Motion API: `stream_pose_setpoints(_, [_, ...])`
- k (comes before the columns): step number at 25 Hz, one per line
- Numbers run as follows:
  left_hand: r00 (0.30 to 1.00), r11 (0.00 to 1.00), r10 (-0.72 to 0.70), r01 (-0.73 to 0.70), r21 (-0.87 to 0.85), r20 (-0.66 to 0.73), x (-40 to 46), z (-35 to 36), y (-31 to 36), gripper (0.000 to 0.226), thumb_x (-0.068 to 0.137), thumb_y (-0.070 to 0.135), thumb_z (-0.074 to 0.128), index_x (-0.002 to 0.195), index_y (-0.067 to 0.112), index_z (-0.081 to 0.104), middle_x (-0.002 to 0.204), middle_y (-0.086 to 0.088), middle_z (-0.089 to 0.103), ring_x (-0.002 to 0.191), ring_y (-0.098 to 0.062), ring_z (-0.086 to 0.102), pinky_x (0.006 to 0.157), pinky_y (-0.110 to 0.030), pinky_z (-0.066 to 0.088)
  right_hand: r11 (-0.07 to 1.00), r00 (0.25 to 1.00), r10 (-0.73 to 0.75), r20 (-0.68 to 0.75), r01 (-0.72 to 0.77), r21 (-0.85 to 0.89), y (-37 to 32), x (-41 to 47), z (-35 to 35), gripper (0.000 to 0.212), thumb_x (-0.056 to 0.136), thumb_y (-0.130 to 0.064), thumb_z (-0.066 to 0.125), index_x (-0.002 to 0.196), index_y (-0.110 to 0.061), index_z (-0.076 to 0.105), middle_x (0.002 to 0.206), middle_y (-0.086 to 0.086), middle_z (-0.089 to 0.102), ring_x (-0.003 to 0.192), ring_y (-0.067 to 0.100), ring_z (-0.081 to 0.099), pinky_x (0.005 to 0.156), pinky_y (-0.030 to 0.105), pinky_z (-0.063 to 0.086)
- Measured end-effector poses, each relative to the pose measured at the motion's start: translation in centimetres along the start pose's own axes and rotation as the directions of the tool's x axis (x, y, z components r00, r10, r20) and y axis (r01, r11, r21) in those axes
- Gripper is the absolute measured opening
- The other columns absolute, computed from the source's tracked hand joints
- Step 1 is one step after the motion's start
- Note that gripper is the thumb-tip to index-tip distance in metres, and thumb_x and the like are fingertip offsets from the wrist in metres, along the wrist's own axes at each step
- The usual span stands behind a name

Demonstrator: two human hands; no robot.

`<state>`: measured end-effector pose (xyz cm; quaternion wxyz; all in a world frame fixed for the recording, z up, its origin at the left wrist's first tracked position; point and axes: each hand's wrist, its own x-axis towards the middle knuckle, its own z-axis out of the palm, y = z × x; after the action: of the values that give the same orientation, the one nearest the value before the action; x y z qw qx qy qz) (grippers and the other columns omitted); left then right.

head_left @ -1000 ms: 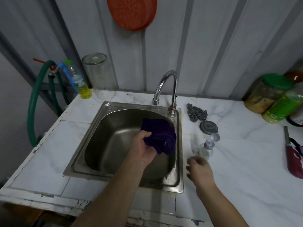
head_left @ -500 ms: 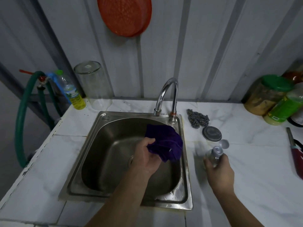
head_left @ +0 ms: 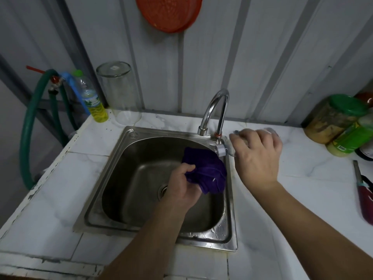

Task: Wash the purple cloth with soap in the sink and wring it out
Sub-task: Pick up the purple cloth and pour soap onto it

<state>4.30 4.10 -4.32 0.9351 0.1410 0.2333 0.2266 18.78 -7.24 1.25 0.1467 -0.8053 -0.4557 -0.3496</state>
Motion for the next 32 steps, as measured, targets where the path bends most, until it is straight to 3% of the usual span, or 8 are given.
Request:
stream_pose_setpoints(4, [0.999, 0.999, -0.031, 0.031, 0.012, 0.017, -0.5, 0.1, 0.1, 0.091, 0.057, -0.001, 0.076, 0.143, 0.004, 0.048, 0.110, -0.019, 0.074, 0.097, -0.036, 0.075, 0.080, -0.049, 0.060, 0.963, 0.962, -0.265, -0.071, 0.260, -0.073, -0.2, 3.2, -0.8, 0.030, 0.095, -0.009, 0.049, 0.107, -0.013, 0.076, 0.113, 0.006, 0.077, 0.110, 0.038, 0.067, 0.097, 0.048, 0.034])
stream_pose_setpoints(8, [0.999, 0.999, -0.047, 0.047, 0.019, -0.023, -0.8, 0.1, 0.6, 0.109, 0.042, 0.002, 0.085, 0.144, 0.006, 0.047, 0.123, -0.021, 0.066, 0.107, -0.039, 0.068, 0.085, -0.052, 0.058, 0.933, 0.929, -0.357, -0.102, 0.348, -0.095, -0.6, 4.8, -1.3, 0.042, 0.103, -0.007, 0.036, 0.107, -0.011, 0.078, 0.111, 0.006, 0.078, 0.109, 0.039, 0.070, 0.097, 0.048, 0.034])
stream_pose_setpoints(11, [0.998, 0.999, -0.049, 0.049, 0.011, -0.027, -0.9, 0.1, 1.0, 0.101, 0.050, 0.001, 0.079, 0.146, 0.006, 0.046, 0.122, -0.020, 0.064, 0.109, -0.039, 0.065, 0.089, -0.053, 0.055, 0.915, 0.910, -0.401, -0.105, 0.391, -0.099, -1.3, 5.2, -1.5, 0.045, 0.105, -0.012, 0.034, 0.108, -0.011, 0.079, 0.110, 0.006, 0.079, 0.106, 0.038, 0.071, 0.097, 0.047, 0.035])
stream_pose_setpoints(18, [0.998, 0.998, -0.063, 0.063, 0.001, -0.031, -1.0, 0.2, 1.9, 0.082, 0.068, 0.000, 0.066, 0.147, 0.006, 0.044, 0.124, -0.020, 0.062, 0.113, -0.041, 0.061, 0.093, -0.054, 0.050, 0.917, 0.908, -0.397, -0.136, 0.388, -0.091, -2.2, 5.8, -1.4, 0.043, 0.106, -0.012, 0.036, 0.108, -0.011, 0.080, 0.108, 0.003, 0.079, 0.103, 0.038, 0.072, 0.096, 0.047, 0.035])
stream_pose_setpoints(23, [0.997, 0.998, -0.064, 0.063, -0.007, -0.038, -1.4, 0.6, 2.3, 0.078, 0.069, -0.001, 0.060, 0.145, 0.003, 0.047, 0.129, -0.021, 0.058, 0.114, -0.040, 0.059, 0.092, -0.053, 0.050, 0.927, 0.918, -0.375, -0.133, 0.370, -0.060, -2.5, 5.8, -1.3, 0.030, 0.100, -0.010, 0.050, 0.109, -0.011, 0.079, 0.110, 0.001, 0.079, 0.103, 0.039, 0.071, 0.097, 0.046, 0.033])
stream_pose_setpoints(29, [0.997, 0.998, -0.060, 0.060, -0.003, -0.038, -1.7, 0.7, 2.3, 0.074, 0.070, 0.000, 0.060, 0.142, 0.003, 0.049, 0.116, -0.018, 0.064, 0.106, -0.038, 0.062, 0.090, -0.052, 0.051, 0.935, 0.928, -0.354, -0.114, 0.352, -0.041, -2.6, 5.3, -1.3, 0.028, 0.098, -0.010, 0.055, 0.112, -0.011, 0.079, 0.113, 0.001, 0.078, 0.104, 0.039, 0.070, 0.098, 0.046, 0.030])
stream_pose_setpoints(32, [0.996, 0.998, -0.066, 0.066, 0.000, -0.051, -1.9, 1.0, 2.3, 0.076, 0.068, -0.001, 0.061, 0.143, 0.003, 0.049, 0.120, -0.019, 0.062, 0.108, -0.039, 0.061, 0.090, -0.052, 0.051, 0.936, 0.929, -0.353, -0.113, 0.350, -0.043, -2.6, 5.4, -1.5, 0.030, 0.098, -0.010, 0.051, 0.111, -0.011, 0.079, 0.113, 0.000, 0.078, 0.104, 0.039, 0.070, 0.098, 0.045, 0.030])
